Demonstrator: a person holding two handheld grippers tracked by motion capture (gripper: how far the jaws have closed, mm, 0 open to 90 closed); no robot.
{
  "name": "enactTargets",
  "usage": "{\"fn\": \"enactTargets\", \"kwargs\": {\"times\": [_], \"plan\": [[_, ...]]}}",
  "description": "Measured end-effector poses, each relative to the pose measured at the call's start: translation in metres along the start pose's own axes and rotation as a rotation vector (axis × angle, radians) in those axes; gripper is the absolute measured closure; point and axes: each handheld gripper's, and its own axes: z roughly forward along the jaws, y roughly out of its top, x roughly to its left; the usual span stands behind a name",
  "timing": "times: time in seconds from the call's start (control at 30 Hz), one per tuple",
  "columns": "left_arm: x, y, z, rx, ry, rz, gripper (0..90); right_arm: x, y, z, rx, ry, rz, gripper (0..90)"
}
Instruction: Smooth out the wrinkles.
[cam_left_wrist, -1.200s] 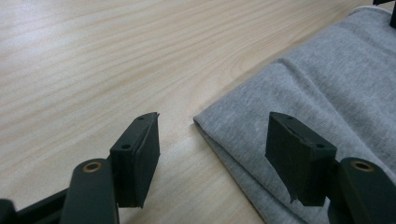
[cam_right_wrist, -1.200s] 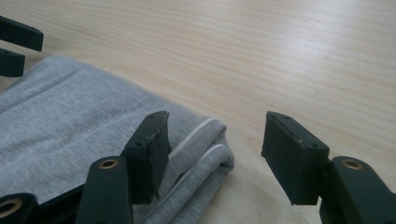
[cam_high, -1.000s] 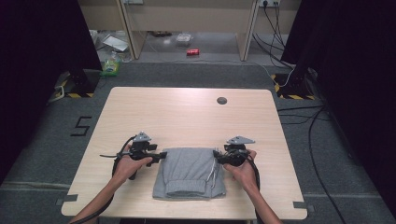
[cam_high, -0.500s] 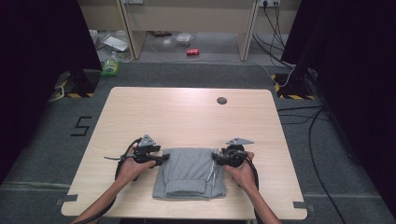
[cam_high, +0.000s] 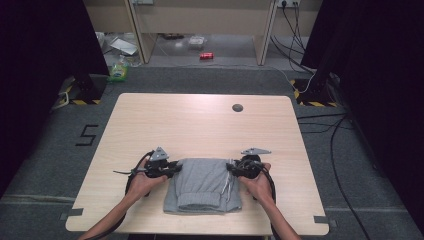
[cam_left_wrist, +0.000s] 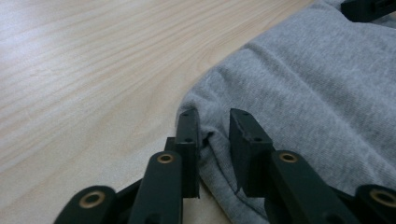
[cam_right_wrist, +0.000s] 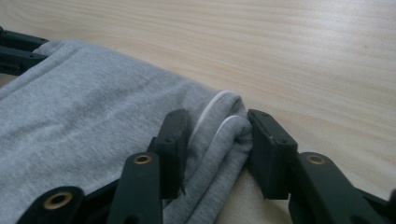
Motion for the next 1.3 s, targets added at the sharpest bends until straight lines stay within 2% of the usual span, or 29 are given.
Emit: {"fn": "enactTargets", "kwargs": {"times": [0.2,0.33,0.53,0.7,1.1,1.3], "plan": [[0.000,0.002,0.001,0.007,0.019,0.017,77.4,0.001,0.005,0.005,-0.005,-0.015,-0.015,66.4],[0.007,0.004,0.002,0.006,0.022,0.000,77.5,-0.002,0.013,0.012,-0.008,-0.022,-0.019,67.1],[0.020,0.017,0.012,0.019,0.071,0.006,78.1,-0.006,0.023,0.021,-0.016,-0.040,-0.022,67.2],[0.031,0.026,0.019,0.033,0.095,-0.014,78.1,-0.014,0.035,0.031,-0.019,-0.045,-0.020,67.3],[0.062,0.044,0.035,0.038,0.126,-0.101,77.8,-0.025,0.064,0.058,-0.022,-0.091,-0.012,67.7],[0.072,0.052,0.041,0.049,0.137,-0.124,77.4,-0.031,0.075,0.067,-0.021,-0.102,-0.007,67.7]]}}
